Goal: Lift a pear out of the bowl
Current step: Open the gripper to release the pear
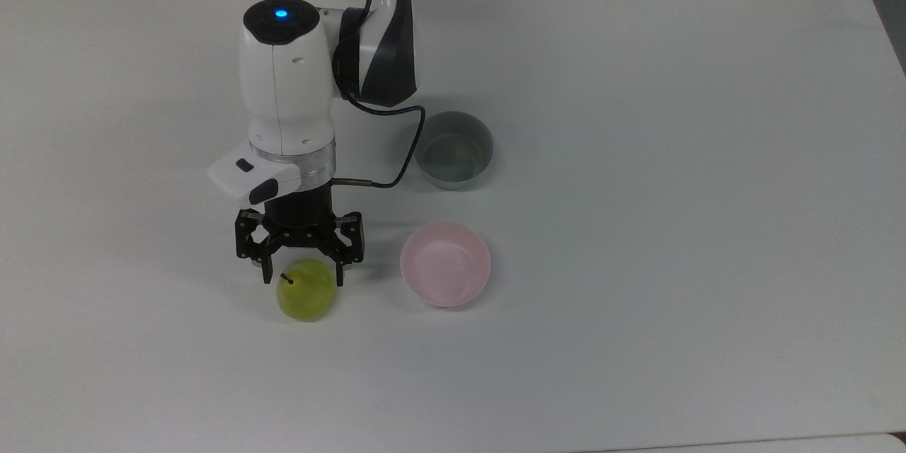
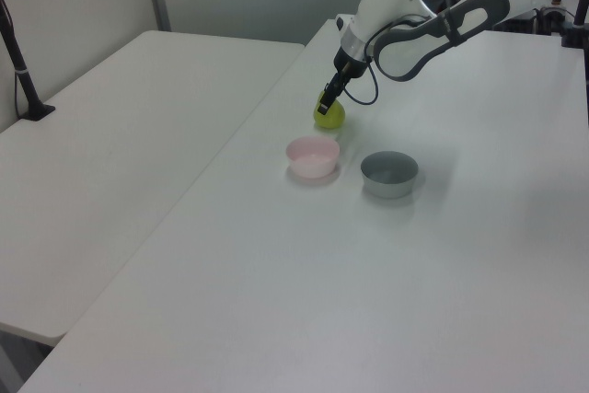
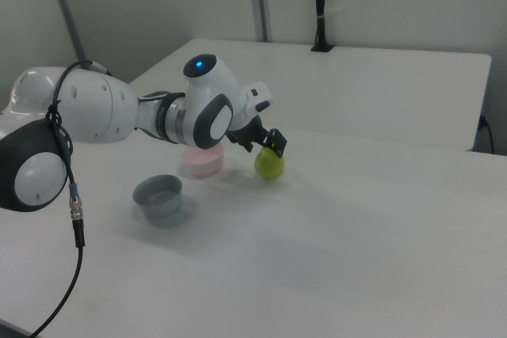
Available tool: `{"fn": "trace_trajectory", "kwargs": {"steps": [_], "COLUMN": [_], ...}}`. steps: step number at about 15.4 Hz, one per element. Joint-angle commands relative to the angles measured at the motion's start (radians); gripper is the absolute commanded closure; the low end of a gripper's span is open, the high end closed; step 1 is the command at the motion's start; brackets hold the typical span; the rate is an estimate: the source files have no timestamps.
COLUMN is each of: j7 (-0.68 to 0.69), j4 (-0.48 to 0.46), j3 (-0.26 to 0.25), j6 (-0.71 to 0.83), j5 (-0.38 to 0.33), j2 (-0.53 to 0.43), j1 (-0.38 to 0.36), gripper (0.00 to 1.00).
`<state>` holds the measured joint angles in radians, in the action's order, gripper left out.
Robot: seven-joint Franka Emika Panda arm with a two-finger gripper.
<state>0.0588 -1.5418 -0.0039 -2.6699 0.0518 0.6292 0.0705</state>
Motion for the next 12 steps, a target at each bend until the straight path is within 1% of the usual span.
{"fn": "trace_trajectory", "kwargs": {"steps": [1,3,5,6,7,8,10,12], "j7": [0.01,0.004,0.003,0.001,0.003,0.001,0.0,-0.028], "j4": [0.0,-0.001,-0.004,-0.008,-0.008,-0.006,-0.011,-0.012], "j3": [-0.001,-0.001,-0.001,-0.001,-0.001,-0.001,-0.001,-0.001], "j6": [-0.021,-0.018,-0.002,0.033,0.098,0.149,0.188,0.273], "j5": [0.013,0.01,0.01,0.008,0.008,0.008,0.003,0.003], "j2": [-0.002,-0.011,-0.043,-0.063,-0.089,-0.114,-0.153,-0.196], "j1": [0.0,0.0,0.0,-0.001,-0.001,0.0,-0.003,-0.015], "gripper": [0.05,0.05,0.05,0.05,0.01,0.01,0.01,0.0]}}
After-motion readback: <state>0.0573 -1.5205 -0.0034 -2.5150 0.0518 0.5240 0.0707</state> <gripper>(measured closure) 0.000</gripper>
